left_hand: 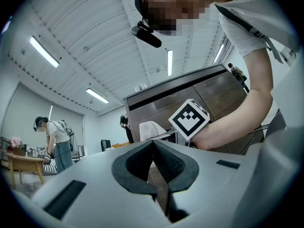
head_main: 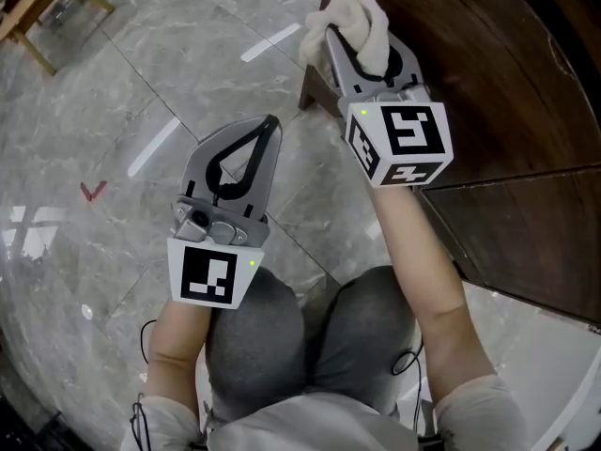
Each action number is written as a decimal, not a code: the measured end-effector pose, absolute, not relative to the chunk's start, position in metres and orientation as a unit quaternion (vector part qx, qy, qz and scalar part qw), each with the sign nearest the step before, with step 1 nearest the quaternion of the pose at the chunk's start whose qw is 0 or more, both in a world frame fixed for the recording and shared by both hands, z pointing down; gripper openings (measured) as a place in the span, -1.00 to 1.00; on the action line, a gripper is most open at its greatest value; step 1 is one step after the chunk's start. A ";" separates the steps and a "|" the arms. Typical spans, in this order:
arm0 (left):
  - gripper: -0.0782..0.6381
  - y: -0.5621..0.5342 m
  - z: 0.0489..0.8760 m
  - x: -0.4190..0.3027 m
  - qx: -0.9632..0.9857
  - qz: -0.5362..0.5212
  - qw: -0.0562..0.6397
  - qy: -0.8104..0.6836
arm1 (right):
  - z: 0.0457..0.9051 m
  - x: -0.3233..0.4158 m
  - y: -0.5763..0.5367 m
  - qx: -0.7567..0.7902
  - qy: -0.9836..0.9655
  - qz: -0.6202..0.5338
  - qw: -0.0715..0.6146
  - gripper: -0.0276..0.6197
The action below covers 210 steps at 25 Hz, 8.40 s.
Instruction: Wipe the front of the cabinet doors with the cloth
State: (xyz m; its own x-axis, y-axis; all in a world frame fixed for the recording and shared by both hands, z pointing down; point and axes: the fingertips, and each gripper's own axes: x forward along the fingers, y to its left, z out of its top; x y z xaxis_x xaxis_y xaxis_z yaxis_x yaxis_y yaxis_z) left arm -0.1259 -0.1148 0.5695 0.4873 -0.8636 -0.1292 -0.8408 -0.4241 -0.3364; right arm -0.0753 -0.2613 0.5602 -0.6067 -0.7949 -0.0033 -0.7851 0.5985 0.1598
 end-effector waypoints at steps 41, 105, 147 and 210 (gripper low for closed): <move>-0.73 -0.118 0.578 -0.090 -0.857 -0.021 0.175 0.484 | 0.568 0.062 -0.211 0.522 -0.851 -0.047 0.016 -0.49; -0.73 -0.116 0.625 -0.178 -0.826 -0.080 0.167 0.533 | 0.736 -0.085 -0.303 0.455 -0.881 -0.030 0.125 -0.50; -0.73 -0.122 0.633 -0.078 -0.863 -0.060 0.159 0.475 | 0.742 0.128 -0.169 0.524 -0.838 -0.008 0.153 -0.50; -0.73 -0.039 0.093 -0.062 -0.857 -0.079 0.033 0.509 | 0.144 0.039 -0.058 0.428 -0.889 0.004 0.164 -0.50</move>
